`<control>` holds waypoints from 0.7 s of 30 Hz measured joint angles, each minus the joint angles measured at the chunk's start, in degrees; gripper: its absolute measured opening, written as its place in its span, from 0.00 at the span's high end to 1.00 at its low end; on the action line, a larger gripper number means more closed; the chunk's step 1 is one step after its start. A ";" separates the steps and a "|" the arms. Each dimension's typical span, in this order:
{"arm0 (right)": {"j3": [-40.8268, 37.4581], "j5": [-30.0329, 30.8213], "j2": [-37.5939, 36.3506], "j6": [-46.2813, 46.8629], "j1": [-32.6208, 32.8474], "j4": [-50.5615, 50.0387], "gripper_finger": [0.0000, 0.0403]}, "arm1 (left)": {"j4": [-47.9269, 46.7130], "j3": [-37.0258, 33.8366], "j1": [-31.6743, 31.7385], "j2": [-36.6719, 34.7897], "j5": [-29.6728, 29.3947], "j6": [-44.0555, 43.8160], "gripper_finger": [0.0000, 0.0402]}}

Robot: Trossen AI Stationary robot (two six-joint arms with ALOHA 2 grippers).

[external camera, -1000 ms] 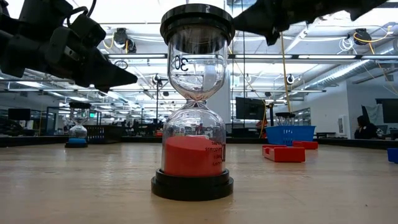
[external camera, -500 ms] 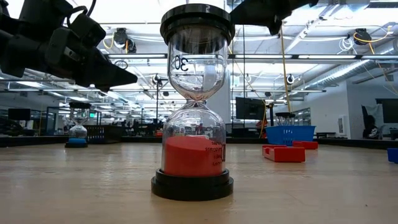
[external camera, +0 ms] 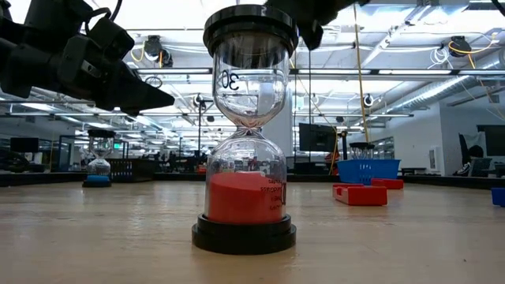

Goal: Pick & Place Office items
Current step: Put the bottom green charger adapter into the red basket

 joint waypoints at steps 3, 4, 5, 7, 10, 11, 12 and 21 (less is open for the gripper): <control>2.37 0.14 1.06 -0.04 0.71 -1.73 0.99 | -0.01 0.00 0.02 0.00 0.00 0.06 0.92; 2.93 0.02 1.61 -0.03 0.96 -1.28 0.99 | 0.01 0.00 0.00 0.00 0.00 0.06 0.92; 3.23 -0.01 1.99 0.06 1.31 -1.67 0.99 | 0.07 0.00 0.00 0.00 -0.01 0.07 0.92; 4.00 -0.01 3.16 0.31 1.88 -2.38 0.99 | 0.02 0.00 0.00 0.00 0.01 0.05 0.92; 5.89 -0.04 4.54 1.48 2.73 -5.73 0.99 | -0.07 0.00 0.00 0.00 0.08 -0.89 0.92; 6.96 -0.04 4.96 2.15 2.92 -7.18 0.99 | -0.20 0.00 0.00 0.00 0.04 -1.62 0.92; 8.18 -0.05 5.41 2.71 3.12 -8.30 0.99 | -0.44 0.00 0.00 0.00 -0.04 -1.96 0.92; 10.78 0.04 5.50 3.53 4.25 -12.64 0.99 | -0.99 0.00 0.00 0.00 -0.27 -0.87 0.92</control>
